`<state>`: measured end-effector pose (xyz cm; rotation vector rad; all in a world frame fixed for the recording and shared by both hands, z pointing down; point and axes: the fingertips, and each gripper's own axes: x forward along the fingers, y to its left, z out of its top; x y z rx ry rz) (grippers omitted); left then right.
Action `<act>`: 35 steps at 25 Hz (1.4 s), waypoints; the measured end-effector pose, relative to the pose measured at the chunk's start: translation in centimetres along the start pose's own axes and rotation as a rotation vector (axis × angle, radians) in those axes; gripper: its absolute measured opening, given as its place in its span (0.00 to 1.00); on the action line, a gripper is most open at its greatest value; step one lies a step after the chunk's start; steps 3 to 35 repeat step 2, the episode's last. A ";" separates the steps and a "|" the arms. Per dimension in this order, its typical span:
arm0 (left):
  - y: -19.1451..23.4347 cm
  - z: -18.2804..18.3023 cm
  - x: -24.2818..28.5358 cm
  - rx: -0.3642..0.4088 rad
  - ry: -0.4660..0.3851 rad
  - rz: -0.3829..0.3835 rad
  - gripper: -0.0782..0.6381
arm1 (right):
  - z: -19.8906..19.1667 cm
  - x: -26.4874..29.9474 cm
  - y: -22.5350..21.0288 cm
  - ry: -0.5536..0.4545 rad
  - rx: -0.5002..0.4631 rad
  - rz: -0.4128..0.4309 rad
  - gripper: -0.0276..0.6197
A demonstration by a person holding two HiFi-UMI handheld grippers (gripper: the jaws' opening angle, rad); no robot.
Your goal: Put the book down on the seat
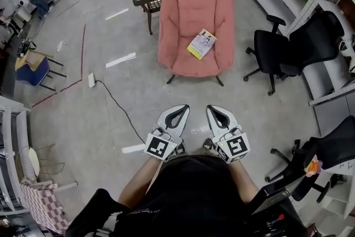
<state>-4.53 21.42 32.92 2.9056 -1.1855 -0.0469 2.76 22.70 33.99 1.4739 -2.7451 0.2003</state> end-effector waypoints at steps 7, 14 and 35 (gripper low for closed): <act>-0.6 -0.2 0.8 -0.001 0.013 -0.017 0.11 | 0.0 -0.1 -0.9 -0.004 0.000 -0.005 0.06; -0.6 -0.2 0.8 -0.001 0.013 -0.017 0.11 | 0.0 -0.1 -0.9 -0.004 0.000 -0.005 0.06; -0.6 -0.2 0.8 -0.001 0.013 -0.017 0.11 | 0.0 -0.1 -0.9 -0.004 0.000 -0.005 0.06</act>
